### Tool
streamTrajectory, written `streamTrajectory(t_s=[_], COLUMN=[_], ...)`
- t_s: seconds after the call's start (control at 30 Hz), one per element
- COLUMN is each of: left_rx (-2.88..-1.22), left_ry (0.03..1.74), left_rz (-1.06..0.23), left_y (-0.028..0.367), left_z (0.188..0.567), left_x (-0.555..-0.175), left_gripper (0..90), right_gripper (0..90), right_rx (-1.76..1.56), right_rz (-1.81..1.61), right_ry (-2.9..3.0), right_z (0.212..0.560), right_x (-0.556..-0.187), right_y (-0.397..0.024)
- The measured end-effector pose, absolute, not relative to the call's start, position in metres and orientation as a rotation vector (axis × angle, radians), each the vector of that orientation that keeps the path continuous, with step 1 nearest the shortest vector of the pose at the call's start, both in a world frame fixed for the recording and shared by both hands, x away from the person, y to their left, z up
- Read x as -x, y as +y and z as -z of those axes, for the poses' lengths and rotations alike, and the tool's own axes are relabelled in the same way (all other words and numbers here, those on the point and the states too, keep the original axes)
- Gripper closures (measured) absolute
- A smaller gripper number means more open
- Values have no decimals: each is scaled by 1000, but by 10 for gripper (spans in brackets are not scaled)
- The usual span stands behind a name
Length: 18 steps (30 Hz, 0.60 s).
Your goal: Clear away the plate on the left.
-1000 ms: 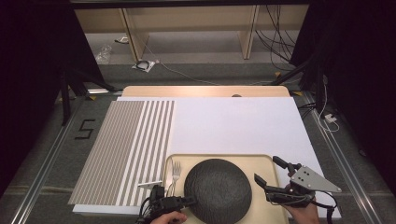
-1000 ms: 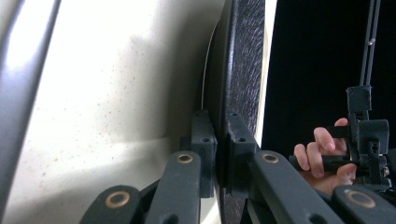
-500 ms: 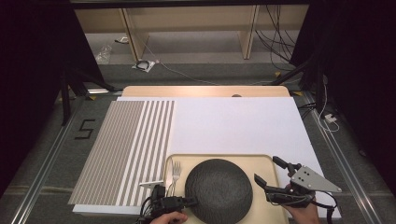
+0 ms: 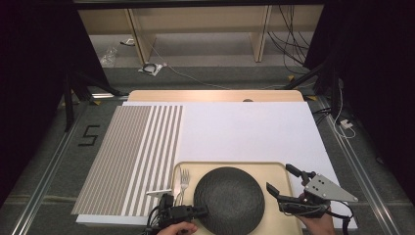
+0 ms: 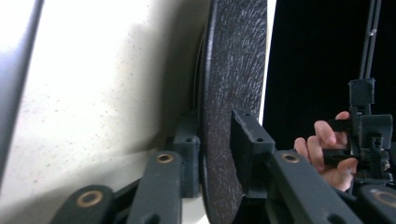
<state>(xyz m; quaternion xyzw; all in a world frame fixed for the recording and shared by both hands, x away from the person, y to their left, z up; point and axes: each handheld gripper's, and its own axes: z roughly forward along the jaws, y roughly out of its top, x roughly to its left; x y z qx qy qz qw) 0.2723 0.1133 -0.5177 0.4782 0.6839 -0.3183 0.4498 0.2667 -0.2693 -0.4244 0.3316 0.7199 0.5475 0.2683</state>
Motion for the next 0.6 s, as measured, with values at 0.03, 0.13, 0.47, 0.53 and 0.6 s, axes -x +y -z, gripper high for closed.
streamTrajectory(t_s=[0.03,0.13,0.47,0.53,0.6], left_rx=[-1182,-1180,-1196,-1206,-1208], left_ry=[1690,1689,1683,1675,1672], left_rz=[789,801,791,792,793], left_y=[113,113,113,113,113], left_z=[518,518,516,515,514], left_x=[-272,-273,-272,-272,-273], left_gripper=[695,653,572,550,524], right_gripper=[166,165,166,166,166], right_rx=[-895,-895,-892,-892,-894], right_rz=[-1477,-1477,-1474,-1478,-1477], right_ry=[1942,1942,1945,1942,1946], right_z=[424,424,424,424,424], right_x=[-267,-267,-267,-267,-266], right_y=[-269,-269,-269,-269,-269])
